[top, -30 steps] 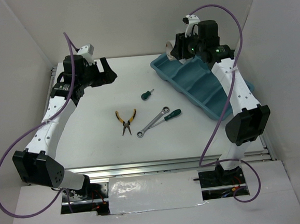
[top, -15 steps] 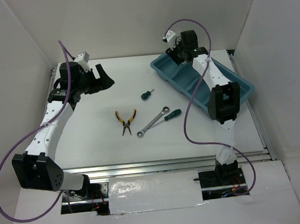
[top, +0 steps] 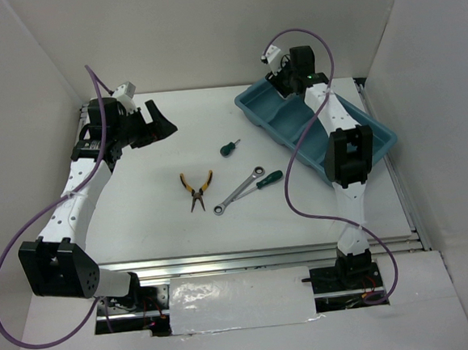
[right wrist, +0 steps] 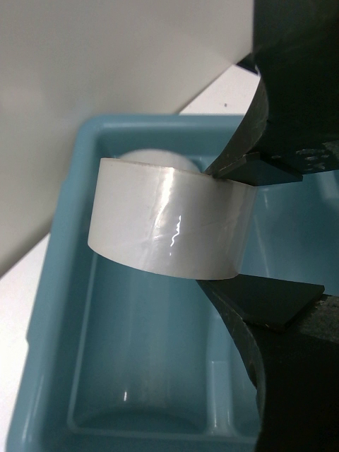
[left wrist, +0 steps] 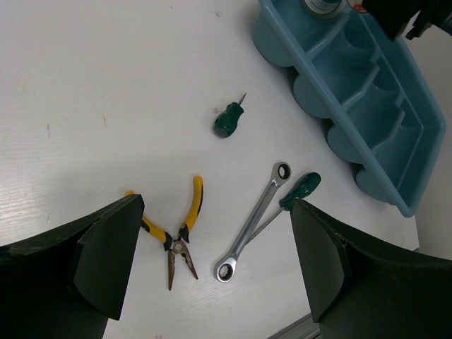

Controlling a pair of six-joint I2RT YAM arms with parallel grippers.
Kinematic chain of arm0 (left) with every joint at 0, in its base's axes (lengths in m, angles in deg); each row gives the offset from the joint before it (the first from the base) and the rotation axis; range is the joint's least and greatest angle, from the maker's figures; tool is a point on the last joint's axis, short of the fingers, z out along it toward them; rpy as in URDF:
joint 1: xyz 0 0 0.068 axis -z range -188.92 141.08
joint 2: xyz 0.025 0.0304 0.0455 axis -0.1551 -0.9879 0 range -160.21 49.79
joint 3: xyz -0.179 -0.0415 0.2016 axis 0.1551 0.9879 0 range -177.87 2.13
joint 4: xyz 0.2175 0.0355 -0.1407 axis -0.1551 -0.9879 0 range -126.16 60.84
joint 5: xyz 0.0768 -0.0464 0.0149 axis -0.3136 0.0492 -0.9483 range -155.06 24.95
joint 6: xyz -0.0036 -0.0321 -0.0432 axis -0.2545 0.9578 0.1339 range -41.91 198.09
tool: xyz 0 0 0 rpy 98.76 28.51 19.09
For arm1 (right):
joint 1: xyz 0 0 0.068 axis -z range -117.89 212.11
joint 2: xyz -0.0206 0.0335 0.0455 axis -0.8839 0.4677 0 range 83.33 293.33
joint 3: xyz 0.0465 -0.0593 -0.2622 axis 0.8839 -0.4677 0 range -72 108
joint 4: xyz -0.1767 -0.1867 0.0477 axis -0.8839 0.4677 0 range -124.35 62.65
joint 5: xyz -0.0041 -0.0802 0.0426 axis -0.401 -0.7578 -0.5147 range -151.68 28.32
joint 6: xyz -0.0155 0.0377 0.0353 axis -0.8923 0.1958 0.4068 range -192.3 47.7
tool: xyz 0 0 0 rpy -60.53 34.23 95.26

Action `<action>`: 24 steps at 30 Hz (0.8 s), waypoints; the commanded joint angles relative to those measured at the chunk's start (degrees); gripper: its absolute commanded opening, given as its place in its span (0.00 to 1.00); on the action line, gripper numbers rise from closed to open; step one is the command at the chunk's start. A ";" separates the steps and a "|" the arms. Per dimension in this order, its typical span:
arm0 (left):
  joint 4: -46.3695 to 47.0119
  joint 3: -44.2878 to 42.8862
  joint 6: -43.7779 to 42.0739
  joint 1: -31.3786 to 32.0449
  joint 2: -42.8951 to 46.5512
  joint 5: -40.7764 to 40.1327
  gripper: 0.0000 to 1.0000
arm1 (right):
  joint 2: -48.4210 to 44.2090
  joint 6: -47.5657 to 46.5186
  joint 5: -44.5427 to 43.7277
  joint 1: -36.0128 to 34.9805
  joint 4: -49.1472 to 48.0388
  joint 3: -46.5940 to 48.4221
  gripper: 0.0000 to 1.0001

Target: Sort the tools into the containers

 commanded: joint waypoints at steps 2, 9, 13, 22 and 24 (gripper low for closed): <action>2.25 -0.41 1.00 -0.44 1.31 2.22 0.99 | 2.41 -0.05 1.30 -0.45 -3.18 1.96 0.28; 1.90 0.47 0.65 -0.88 1.66 2.39 0.99 | 4.17 0.39 0.61 -0.98 -5.20 1.26 0.36; 3.56 2.57 1.17 -0.97 2.36 1.96 0.99 | 5.14 1.53 0.08 -0.98 -6.70 1.26 0.42; 2.52 1.79 1.00 -1.41 2.27 1.87 0.99 | 7.86 3.91 2.45 -0.98 -4.42 4.77 0.52; 2.43 1.44 1.17 -1.50 2.01 2.39 0.99 | 8.30 3.91 1.84 -1.15 -4.68 4.77 0.56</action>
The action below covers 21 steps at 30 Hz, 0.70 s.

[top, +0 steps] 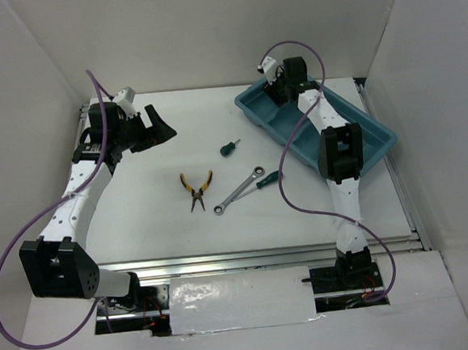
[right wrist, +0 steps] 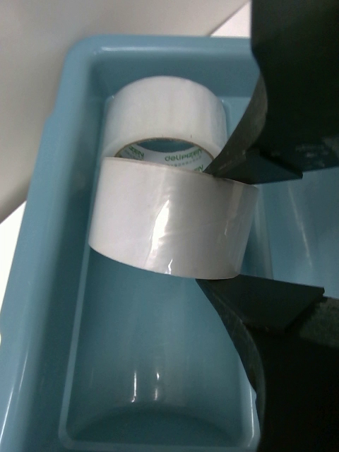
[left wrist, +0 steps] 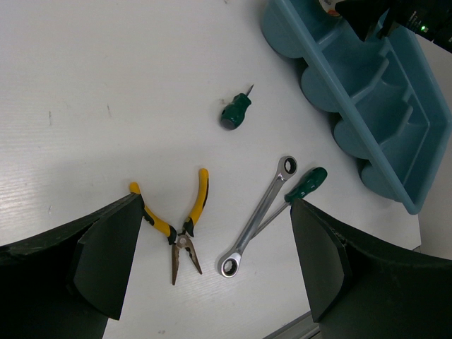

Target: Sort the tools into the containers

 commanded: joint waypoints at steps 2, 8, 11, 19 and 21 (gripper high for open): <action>1.31 -1.49 0.93 -0.65 1.51 1.17 0.99 | 0.52 1.54 -0.17 -0.50 -2.34 2.94 0.63; 1.75 -0.70 0.15 -0.04 1.50 0.56 0.99 | -1.05 3.39 -1.76 -0.32 -4.45 2.50 0.90; 2.63 0.26 -1.78 1.28 2.20 -0.15 0.98 | -4.64 5.76 -0.46 -0.50 -4.19 3.19 0.90; 1.22 2.54 -23.47 18.56 -0.07 -1.81 0.79 | -30.97 23.06 9.04 3.28 -0.68 -8.29 0.86; -0.61 2.03 -27.61 22.54 -2.35 -3.22 0.75 | -36.80 27.11 11.15 4.77 1.34 -13.04 0.84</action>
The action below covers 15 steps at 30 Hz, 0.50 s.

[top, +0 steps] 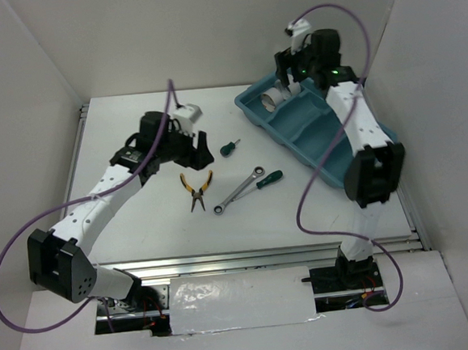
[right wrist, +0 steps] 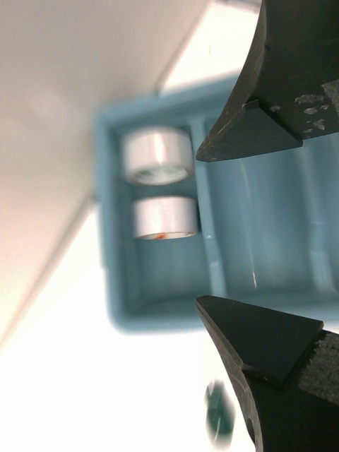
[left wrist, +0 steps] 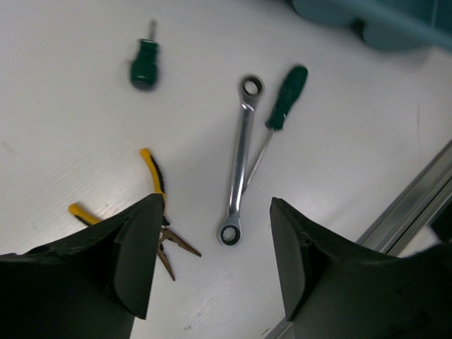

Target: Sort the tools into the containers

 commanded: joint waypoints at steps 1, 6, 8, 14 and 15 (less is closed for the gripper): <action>-1.97 -0.40 -15.41 8.09 -4.93 -1.26 0.73 | -20.37 9.11 8.59 4.64 0.75 -8.05 0.84; -5.23 -7.25 -20.02 16.72 -18.54 -5.91 0.66 | -38.05 12.71 16.26 12.37 7.79 -27.82 0.77; -6.20 -11.98 -20.91 18.14 -22.69 -6.27 0.65 | -42.81 12.28 18.02 14.31 9.55 -33.65 0.74; -9.28 -22.62 -22.05 21.31 -36.06 -5.65 0.55 | -58.73 7.80 17.32 18.18 10.60 -52.20 0.73; -9.28 -23.43 -22.14 21.83 -38.25 -5.65 0.53 | -61.10 7.19 17.15 18.45 10.78 -53.18 0.73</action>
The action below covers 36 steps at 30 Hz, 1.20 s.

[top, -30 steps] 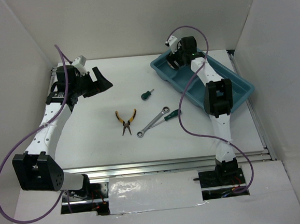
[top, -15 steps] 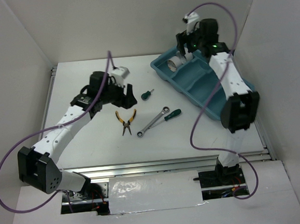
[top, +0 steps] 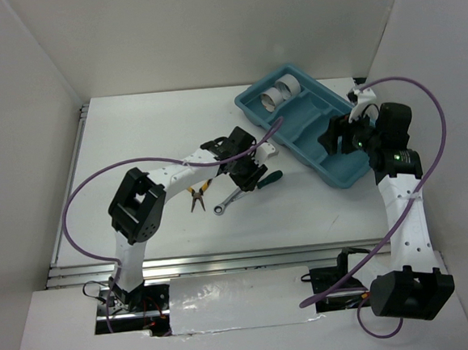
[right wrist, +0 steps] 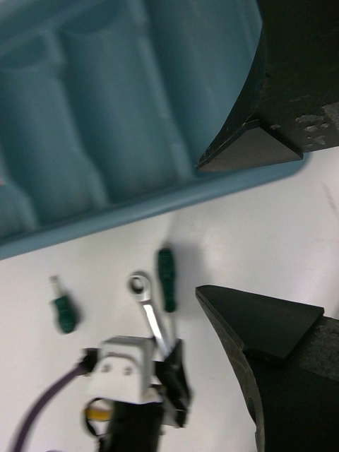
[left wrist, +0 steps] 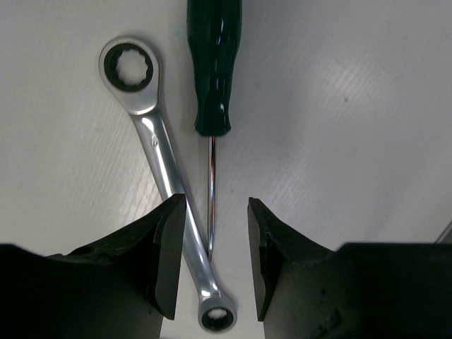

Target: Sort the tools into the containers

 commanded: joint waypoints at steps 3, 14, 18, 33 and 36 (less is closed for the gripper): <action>-1.61 -6.92 -2.01 1.31 -6.60 0.82 0.48 | -6.55 -3.49 1.38 2.96 4.52 -4.85 0.73; -2.92 -10.27 -2.62 1.49 -12.68 -3.04 0.43 | -5.50 -4.81 5.43 6.75 7.25 -4.15 0.72; -2.84 -6.76 -2.80 1.49 -11.54 -2.61 0.35 | -5.32 -6.83 5.52 6.31 6.63 -5.03 0.72; -10.29 -9.11 9.40 -7.91 3.40 32.79 0.00 | -11.29 -31.76 -0.28 -8.26 0.48 -12.83 0.73; -12.24 -10.26 11.35 -9.58 4.37 41.13 0.00 | -14.28 -43.98 -4.49 -17.31 -1.37 -15.65 0.74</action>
